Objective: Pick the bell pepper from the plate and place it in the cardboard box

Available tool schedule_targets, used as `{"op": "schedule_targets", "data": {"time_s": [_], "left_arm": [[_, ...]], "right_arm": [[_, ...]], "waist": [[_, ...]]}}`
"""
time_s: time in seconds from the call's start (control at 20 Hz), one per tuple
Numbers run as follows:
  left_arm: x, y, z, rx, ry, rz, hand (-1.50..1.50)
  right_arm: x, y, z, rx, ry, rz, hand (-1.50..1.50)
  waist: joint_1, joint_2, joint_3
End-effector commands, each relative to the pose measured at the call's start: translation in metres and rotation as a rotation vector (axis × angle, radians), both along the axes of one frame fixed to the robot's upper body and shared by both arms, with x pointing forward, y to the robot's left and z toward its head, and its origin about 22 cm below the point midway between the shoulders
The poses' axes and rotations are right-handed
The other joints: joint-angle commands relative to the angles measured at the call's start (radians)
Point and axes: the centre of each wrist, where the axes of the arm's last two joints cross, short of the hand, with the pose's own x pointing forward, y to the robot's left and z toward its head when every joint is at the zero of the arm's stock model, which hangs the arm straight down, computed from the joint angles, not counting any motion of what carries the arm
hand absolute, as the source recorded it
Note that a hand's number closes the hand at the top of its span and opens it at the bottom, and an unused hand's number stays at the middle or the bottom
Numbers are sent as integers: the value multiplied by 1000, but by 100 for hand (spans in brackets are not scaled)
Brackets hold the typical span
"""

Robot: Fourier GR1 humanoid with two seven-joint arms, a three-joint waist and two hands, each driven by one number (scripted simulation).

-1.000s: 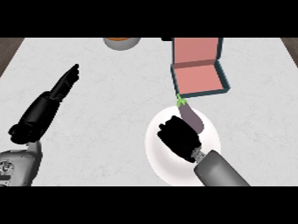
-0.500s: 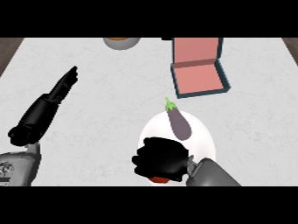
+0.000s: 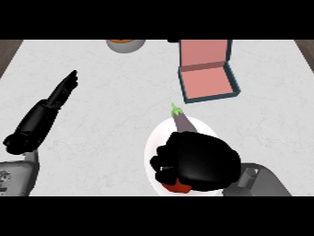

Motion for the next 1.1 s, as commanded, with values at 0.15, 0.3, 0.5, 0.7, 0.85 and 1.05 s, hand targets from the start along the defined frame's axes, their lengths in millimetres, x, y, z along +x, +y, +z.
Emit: {"op": "schedule_targets", "data": {"time_s": [0.15,0.3,0.5,0.7,0.85,1.05], "left_arm": [[2,11,4,0,-13,1,0],[-2,8,18,6,11,-8,0],[5,0,15,9,-9,-14,0],[5,-11,20,-2,3,-37,0],[0,-19,11,-5,-3,-35,0],[5,-15,10,1,-4,-60,0]], "right_arm": [[28,-29,42,248,179,-303,150],[46,-42,50,290,187,-419,150],[94,-24,88,328,219,-516,150],[135,-34,109,316,233,-589,150],[153,-56,104,204,105,-633,150],[179,-79,97,6,167,-666,150]], "waist": [[7,4,-1],[18,1,1],[28,6,0],[37,8,0],[37,9,0],[50,17,0]]}}
